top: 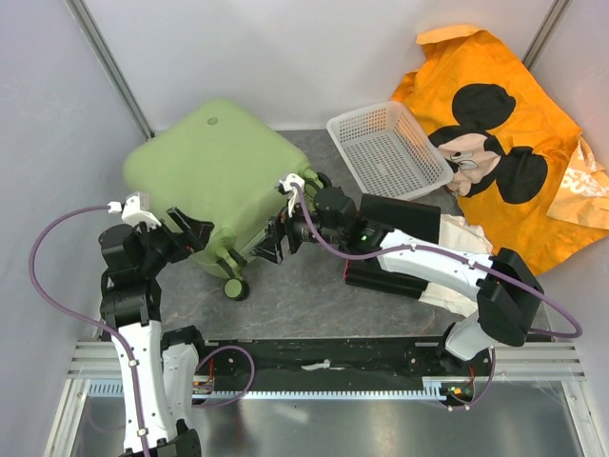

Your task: Open, take out, and arrange the luggage

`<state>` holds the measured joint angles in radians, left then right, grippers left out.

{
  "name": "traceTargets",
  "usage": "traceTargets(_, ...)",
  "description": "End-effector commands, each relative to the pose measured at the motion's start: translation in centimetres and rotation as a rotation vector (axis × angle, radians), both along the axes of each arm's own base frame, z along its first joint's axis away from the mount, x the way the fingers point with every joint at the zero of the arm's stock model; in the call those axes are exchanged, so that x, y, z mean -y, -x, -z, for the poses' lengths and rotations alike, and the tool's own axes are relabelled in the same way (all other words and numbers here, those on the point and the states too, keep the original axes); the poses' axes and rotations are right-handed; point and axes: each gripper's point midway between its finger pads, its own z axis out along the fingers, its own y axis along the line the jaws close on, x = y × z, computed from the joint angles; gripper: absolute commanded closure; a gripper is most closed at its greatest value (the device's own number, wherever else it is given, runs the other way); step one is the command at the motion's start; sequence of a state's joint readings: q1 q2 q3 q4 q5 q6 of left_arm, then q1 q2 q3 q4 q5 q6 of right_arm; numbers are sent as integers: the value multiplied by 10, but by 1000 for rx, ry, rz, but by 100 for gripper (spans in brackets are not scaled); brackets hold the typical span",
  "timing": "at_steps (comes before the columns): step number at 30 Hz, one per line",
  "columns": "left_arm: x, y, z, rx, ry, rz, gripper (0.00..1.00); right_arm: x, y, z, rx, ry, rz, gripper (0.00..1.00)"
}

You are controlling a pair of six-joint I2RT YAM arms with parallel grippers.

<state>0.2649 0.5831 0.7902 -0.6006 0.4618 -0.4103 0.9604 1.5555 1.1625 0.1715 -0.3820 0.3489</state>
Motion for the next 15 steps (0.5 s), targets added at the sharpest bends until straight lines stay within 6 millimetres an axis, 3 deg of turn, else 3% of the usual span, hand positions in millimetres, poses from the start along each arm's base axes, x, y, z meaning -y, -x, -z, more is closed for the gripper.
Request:
traceTargets(1,31,26,27,-145,96,152,7,8,-2,33,-73,16,61,10)
traceTargets(5,46,36,39,-201,163,218,11,11,-4,49,-67,19,78,11)
traceTargets(11,40,52,72,-320,146,156,11,15,-11,70,-43,15,137,15)
traceTargets(15,41,40,64,-285,176,153,11,1,-11,86,-28,6,152,19)
